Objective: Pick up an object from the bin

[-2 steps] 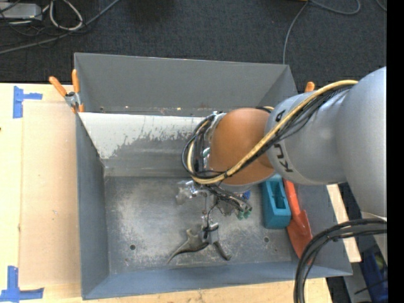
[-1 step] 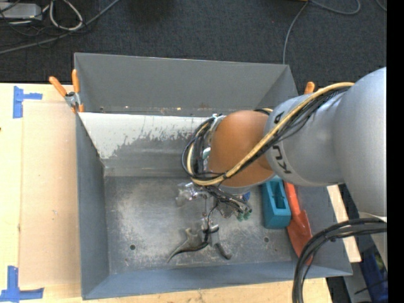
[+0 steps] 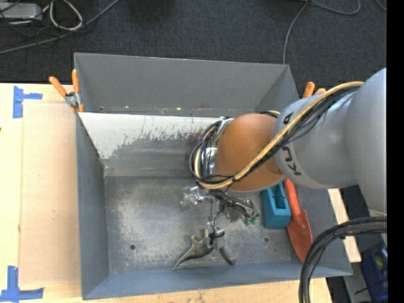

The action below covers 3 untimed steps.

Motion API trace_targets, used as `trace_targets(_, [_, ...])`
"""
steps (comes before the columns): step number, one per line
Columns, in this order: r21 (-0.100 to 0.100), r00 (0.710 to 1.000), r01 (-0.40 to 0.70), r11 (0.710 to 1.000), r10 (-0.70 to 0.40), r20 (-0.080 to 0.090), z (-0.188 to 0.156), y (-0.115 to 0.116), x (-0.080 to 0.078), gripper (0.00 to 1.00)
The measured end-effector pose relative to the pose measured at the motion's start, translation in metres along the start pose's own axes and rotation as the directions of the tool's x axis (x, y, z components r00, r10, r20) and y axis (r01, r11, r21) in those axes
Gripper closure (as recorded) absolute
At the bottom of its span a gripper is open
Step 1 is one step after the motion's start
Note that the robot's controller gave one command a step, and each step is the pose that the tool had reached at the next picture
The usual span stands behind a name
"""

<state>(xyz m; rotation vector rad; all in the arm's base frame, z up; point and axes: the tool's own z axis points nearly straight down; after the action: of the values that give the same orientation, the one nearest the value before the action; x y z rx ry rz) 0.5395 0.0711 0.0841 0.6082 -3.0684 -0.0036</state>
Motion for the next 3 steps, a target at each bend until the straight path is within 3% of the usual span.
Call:
trace_targets(1, [0.000, 1.000, -0.013, 1.000, 0.013, 0.002, -0.003, -0.003, -0.012, 0.00])
trace_targets(2, [0.000, 1.000, 0.005, 1.000, -0.005, 0.002, 0.013, -0.013, 0.060, 0.00])
trace_targets(3, [0.000, 1.000, 0.009, 1.000, -0.009, 0.006, 0.006, -0.009, 0.039, 0.00])
